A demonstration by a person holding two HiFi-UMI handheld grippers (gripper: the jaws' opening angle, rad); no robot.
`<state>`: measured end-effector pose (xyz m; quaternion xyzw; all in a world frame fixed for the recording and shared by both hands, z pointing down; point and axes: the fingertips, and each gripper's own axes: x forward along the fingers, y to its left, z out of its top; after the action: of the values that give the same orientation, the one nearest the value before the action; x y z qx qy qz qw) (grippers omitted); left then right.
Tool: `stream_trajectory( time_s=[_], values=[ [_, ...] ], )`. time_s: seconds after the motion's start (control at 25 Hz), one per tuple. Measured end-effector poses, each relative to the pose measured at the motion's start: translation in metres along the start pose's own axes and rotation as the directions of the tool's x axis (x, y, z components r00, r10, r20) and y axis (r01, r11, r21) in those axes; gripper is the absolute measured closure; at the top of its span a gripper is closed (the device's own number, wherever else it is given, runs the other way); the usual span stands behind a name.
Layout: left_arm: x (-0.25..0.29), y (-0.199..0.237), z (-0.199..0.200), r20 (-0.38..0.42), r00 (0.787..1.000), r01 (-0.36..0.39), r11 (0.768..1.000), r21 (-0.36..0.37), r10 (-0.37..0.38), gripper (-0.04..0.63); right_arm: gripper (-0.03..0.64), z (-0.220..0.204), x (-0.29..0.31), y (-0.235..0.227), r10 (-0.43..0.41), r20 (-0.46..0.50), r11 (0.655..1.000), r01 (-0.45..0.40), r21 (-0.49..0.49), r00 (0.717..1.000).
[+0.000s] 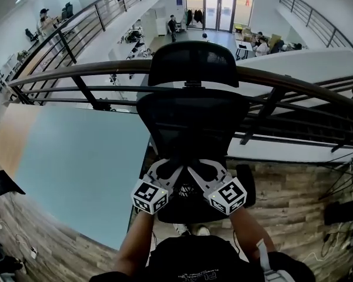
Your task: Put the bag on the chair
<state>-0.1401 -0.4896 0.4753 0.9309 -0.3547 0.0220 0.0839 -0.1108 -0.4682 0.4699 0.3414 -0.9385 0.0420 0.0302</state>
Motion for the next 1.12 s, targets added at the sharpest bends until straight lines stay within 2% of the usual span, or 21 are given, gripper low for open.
stream_trajectory(
  time_s=[0.36, 0.6, 1.12],
  values=[
    [0.026, 0.019, -0.019, -0.037, 0.997, 0.071, 0.997, -0.037, -0.072, 0.509, 0.543, -0.020, 0.015, -0.025, -0.069, -0.045, 0.996, 0.071, 0.046, 0.997],
    [0.049, 0.025, -0.041, -0.073, 0.994, 0.078, 0.995, -0.054, -0.082, 0.509, 0.543, -0.043, 0.018, -0.047, -0.100, -0.068, 0.991, 0.105, 0.081, 0.993],
    [0.089, 0.052, -0.104, -0.134, 0.990, 0.038, 0.992, -0.125, -0.054, 0.510, 0.543, -0.108, 0.037, -0.087, -0.043, -0.134, 0.986, 0.064, 0.152, 0.990]
  ],
)
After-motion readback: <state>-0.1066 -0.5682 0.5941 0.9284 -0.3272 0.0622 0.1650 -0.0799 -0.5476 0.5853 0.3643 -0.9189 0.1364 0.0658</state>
